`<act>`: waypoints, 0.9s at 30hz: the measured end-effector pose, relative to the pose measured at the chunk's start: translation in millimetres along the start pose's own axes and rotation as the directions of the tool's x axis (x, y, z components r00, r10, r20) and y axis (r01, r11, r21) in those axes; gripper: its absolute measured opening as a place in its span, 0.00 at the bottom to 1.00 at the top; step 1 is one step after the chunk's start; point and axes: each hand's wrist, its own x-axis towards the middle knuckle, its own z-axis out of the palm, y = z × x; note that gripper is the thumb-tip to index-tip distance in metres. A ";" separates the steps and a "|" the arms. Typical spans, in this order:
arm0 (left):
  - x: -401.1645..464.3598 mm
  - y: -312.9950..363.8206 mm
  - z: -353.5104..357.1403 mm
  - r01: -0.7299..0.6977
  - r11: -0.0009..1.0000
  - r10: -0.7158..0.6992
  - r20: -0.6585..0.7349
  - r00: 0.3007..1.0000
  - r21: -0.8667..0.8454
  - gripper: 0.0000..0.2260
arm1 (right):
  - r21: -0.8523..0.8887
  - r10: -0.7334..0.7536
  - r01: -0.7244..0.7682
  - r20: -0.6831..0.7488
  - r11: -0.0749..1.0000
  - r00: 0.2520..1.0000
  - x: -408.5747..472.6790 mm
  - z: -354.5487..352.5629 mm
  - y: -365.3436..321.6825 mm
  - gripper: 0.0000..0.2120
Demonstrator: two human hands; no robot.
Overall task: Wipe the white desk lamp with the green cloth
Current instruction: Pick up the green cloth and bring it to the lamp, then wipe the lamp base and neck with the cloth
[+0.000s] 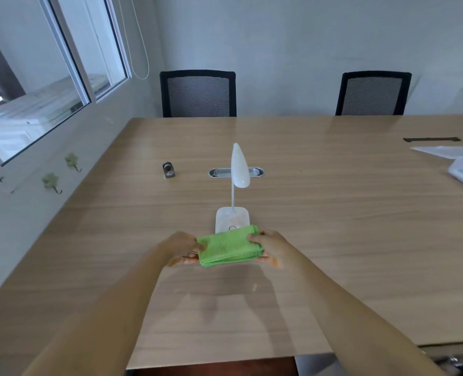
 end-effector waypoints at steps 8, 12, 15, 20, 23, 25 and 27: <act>-3.5 -6.9 32.1 0.056 0.967 -0.051 0.026 0.998 -0.247 0.06 | 0.736 -0.048 0.001 0.043 0.677 0.998 -6.5 23.3 29.8 0.09; -1.3 -12.6 47.1 0.081 0.966 -0.051 0.125 0.991 -0.245 0.03 | 0.703 -0.109 -0.008 0.121 0.711 0.987 -2.4 39.9 44.2 0.17; 3.1 -16.2 47.9 0.070 0.984 -0.043 0.163 0.986 -0.163 0.02 | 0.626 -0.126 0.076 0.036 0.776 0.991 -2.0 35.5 36.8 0.17; 29.0 -30.4 23.1 -0.112 0.802 0.311 -0.250 0.917 0.587 0.22 | 0.108 -0.129 0.166 -0.286 0.980 0.949 7.2 -1.8 8.9 0.12; 39.8 -47.1 12.0 -0.141 0.439 0.554 -0.144 0.820 0.888 0.35 | -0.369 -0.291 0.166 -0.318 0.915 0.902 16.3 -18.7 -3.5 0.15; 49.3 -61.1 10.7 -0.221 0.223 0.640 0.028 0.768 0.949 0.36 | -0.604 -0.428 0.187 -0.284 0.775 0.858 29.2 -24.4 -3.8 0.23; 55.6 -70.5 11.9 -0.277 0.128 0.648 0.131 0.751 0.952 0.32 | -0.762 -0.538 0.199 -0.224 0.617 0.813 41.9 -26.3 1.6 0.30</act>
